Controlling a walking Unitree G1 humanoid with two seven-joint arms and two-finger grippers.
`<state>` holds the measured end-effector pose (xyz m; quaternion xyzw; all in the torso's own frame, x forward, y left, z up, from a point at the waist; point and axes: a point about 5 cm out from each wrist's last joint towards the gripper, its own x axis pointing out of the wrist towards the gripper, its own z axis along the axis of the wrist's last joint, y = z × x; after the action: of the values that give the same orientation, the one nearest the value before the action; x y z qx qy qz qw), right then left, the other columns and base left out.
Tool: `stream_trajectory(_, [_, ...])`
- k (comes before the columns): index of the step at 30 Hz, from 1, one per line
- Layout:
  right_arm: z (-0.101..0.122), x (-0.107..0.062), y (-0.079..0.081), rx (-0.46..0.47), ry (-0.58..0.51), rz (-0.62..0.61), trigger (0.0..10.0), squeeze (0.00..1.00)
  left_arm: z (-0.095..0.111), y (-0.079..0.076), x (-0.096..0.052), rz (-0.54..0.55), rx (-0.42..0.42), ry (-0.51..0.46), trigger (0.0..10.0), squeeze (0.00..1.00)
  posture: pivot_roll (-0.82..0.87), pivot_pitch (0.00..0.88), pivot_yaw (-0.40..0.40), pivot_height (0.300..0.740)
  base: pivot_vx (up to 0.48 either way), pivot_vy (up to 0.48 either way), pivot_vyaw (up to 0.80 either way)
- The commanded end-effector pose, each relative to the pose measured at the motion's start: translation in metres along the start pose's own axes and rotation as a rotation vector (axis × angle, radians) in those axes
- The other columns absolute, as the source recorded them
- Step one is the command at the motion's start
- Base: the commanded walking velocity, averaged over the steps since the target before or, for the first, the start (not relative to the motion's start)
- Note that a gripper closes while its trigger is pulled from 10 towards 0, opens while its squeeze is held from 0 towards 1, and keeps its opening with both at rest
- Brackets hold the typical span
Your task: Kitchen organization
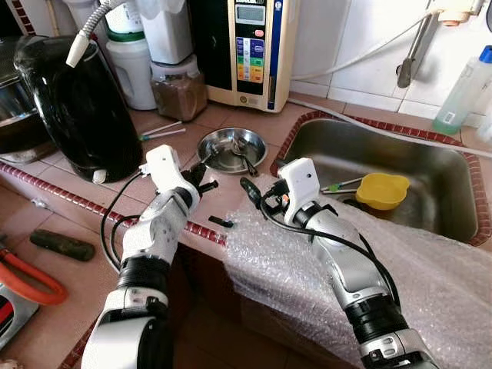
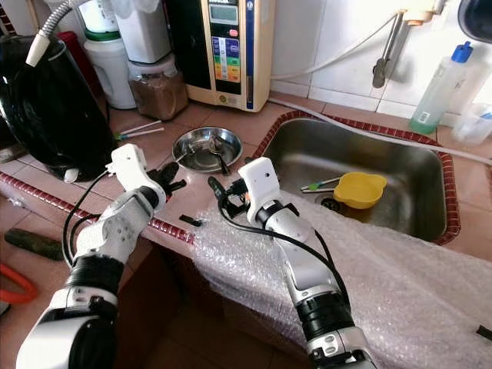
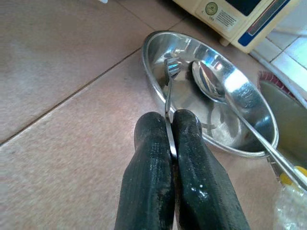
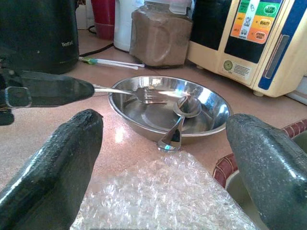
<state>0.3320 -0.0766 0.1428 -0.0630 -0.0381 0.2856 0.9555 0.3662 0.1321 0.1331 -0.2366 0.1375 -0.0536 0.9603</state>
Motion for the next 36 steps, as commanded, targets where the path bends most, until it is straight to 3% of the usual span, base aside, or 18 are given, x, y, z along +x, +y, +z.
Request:
stream_trajectory(1, [0.0, 0.002, 0.0, -0.006, 0.015, 0.004, 10.0, 0.0, -0.002, 0.005, -0.003, 0.03, 0.026, 0.023, 0.0, 0.0, 0.06, 0.0, 0.052, 0.74, 0.0, 0.0, 0.0])
stream_trajectory(9, [0.005, 0.005, -0.002, -0.005, -0.013, -0.022, 10.0, 0.0, 0.014, 0.0, -0.024, 0.003, 0.119, -0.104, 0.0, 0.0, 0.07, 0.0, 0.045, 0.74, 0.0, 0.0, 0.0])
stream_trajectory(21, [0.014, 0.005, -0.021, 0.013, -0.059, -0.127, 10.0, 0.0, 0.025, -0.018, -0.029, -0.096, 0.094, -0.228, 0.0, 0.0, 0.06, 0.0, 0.045, 0.74, 0.0, 0.0, 0.0])
stream_trajectory(24, [0.015, 0.005, -0.021, 0.021, -0.062, -0.142, 10.0, 0.0, 0.029, -0.024, -0.03, -0.148, 0.06, -0.255, 0.0, 0.0, 0.05, 0.0, 0.045, 0.74, 0.0, 0.0, 0.0])
stream_trajectory(30, [0.015, 0.006, -0.02, 0.05, -0.066, -0.161, 10.0, 0.0, 0.032, -0.044, -0.031, -0.284, -0.111, -0.268, 0.0, 0.0, 0.05, 0.0, 0.045, 0.74, 0.0, 0.0, 0.0])
stream_trajectory(36, [0.017, 0.007, -0.025, 0.056, -0.072, -0.18, 10.0, 0.0, 0.032, -0.055, -0.03, -0.347, -0.129, -0.274, 0.0, 0.0, 0.05, 0.0, 0.043, 0.74, 0.0, 0.0, 0.0])
